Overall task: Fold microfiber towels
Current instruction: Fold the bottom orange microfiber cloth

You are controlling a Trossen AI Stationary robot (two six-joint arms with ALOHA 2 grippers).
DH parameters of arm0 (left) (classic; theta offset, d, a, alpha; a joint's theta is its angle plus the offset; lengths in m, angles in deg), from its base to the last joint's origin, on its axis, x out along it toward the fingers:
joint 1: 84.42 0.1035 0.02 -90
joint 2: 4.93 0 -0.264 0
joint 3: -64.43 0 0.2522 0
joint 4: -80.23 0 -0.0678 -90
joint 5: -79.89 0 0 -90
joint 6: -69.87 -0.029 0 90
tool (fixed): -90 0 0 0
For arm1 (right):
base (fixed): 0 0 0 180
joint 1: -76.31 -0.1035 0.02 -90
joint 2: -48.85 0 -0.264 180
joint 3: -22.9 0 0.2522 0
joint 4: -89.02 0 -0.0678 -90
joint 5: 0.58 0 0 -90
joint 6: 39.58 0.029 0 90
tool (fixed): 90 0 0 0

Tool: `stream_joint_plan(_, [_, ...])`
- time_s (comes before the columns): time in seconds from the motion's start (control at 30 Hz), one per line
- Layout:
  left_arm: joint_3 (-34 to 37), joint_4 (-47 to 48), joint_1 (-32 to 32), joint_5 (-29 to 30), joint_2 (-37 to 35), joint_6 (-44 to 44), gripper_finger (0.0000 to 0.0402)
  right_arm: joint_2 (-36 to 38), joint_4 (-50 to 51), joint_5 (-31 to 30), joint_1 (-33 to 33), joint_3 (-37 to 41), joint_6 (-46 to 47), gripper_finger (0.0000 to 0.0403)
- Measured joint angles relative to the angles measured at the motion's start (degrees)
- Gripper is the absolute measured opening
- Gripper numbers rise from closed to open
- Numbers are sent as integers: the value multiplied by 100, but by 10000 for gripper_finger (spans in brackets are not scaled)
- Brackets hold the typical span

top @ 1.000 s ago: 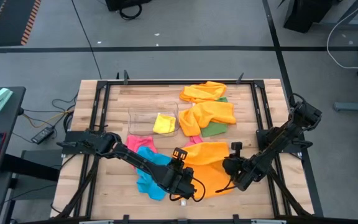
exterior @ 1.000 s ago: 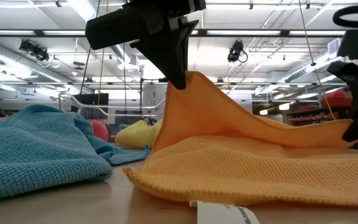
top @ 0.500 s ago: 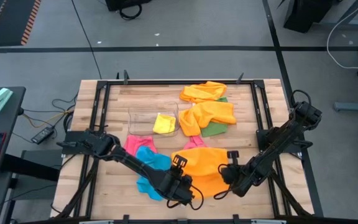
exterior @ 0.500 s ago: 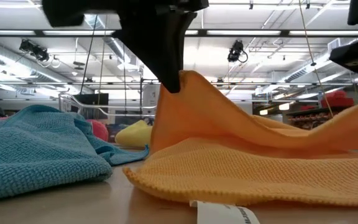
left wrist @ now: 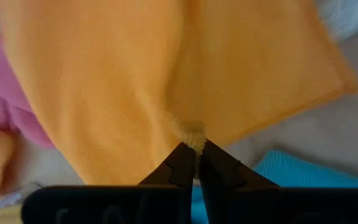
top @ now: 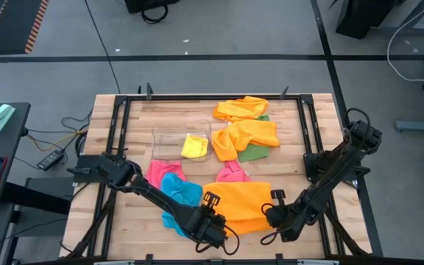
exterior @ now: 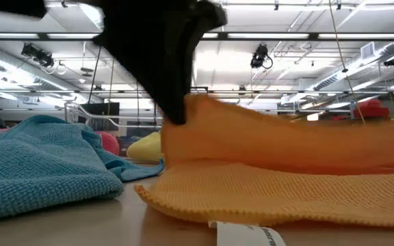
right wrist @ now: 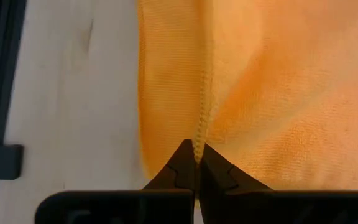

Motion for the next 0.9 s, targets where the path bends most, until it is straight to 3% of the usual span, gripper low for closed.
stream_joint_plan(0.23, [404, -420, -26, -179, 0, 29, 10, 0, -206, 0, -111, 0, 194, 6])
stream_joint_plan(0.4, [527, -632, -28, -297, 0, 23, 25, 0, -342, 26, -150, 11, 393, 9])
stream_joint_plan(0.77, [525, -979, -17, -299, 0, -97, 10, -4, -358, 274, -150, 210, 916, 50])
stream_joint_plan(0.9, [525, -1113, -15, -498, 0, -66, 27, -7, -423, 303, -188, 210, 921, 67])
